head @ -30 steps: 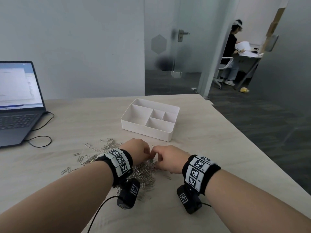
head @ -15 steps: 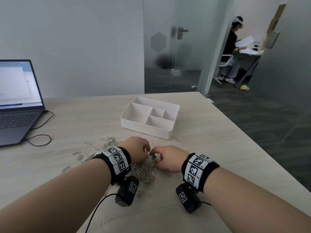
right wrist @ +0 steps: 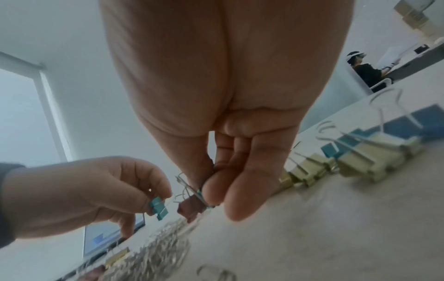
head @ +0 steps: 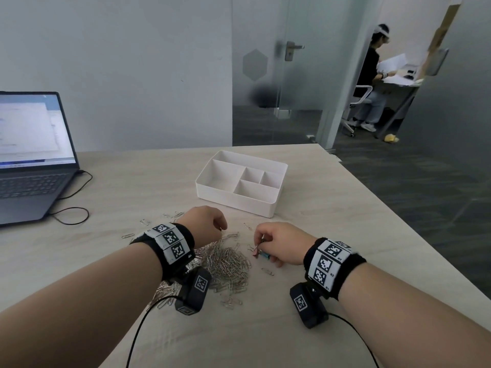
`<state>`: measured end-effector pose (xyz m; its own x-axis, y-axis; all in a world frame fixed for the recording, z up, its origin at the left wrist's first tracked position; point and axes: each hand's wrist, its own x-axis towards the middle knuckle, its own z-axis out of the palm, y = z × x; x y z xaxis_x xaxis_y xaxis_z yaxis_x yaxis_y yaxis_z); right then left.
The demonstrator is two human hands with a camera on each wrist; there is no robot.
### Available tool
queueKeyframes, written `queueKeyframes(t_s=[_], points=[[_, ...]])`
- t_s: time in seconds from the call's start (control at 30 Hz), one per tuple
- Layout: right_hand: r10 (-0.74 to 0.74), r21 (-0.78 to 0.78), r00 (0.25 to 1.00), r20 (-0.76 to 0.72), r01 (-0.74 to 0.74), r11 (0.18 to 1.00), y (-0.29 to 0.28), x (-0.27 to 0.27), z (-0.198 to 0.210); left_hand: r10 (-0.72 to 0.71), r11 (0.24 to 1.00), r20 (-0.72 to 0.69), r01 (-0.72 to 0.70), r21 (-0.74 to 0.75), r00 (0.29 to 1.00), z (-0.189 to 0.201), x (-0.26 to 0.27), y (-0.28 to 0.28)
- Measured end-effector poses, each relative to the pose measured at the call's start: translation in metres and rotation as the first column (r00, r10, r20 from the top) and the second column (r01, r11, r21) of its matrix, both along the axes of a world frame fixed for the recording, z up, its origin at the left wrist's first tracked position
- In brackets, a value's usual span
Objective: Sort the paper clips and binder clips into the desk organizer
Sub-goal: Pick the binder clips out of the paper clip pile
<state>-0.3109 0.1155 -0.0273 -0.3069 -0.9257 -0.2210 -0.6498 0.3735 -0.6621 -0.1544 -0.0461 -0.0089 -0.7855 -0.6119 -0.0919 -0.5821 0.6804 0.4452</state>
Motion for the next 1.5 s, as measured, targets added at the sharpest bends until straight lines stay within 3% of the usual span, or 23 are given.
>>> queueKeyframes(t_s=[0.17,0.4,0.7,0.9,1.03,1.2,1.5], points=[[-0.152,-0.041,0.985,0.081,0.156,0.987,0.019,-0.022,0.012,-0.003,0.996,-0.07,0.009,0.084,0.998,0.005,-0.008,0.011],[-0.327,-0.054,0.944,-0.038,0.325,0.944,0.055,-0.056,0.019,-0.046,0.979,-0.155,0.075,0.19,0.987,-0.001,-0.047,0.049],[-0.363,-0.021,0.929,-0.065,0.363,0.932,0.062,-0.058,0.004,-0.114,0.981,-0.018,0.116,0.159,0.993,-0.022,-0.073,0.092],[-0.382,-0.048,0.923,-0.05,0.38,0.924,0.059,-0.056,0.005,-0.067,0.967,-0.105,0.09,0.238,0.992,-0.018,-0.052,0.071],[-0.414,-0.163,0.908,-0.068,0.4,0.902,0.054,-0.053,0.014,-0.002,0.983,-0.152,0.03,0.182,0.988,-0.006,-0.021,0.039],[-0.269,-0.223,0.962,-0.049,0.252,0.942,0.023,-0.015,0.027,0.134,0.986,-0.15,-0.117,0.117,0.98,0.006,0.039,-0.002],[0.057,-0.133,0.989,-0.137,-0.075,0.988,-0.05,0.068,0.025,0.394,0.915,-0.039,-0.396,-0.074,0.918,0.007,0.147,-0.071]])
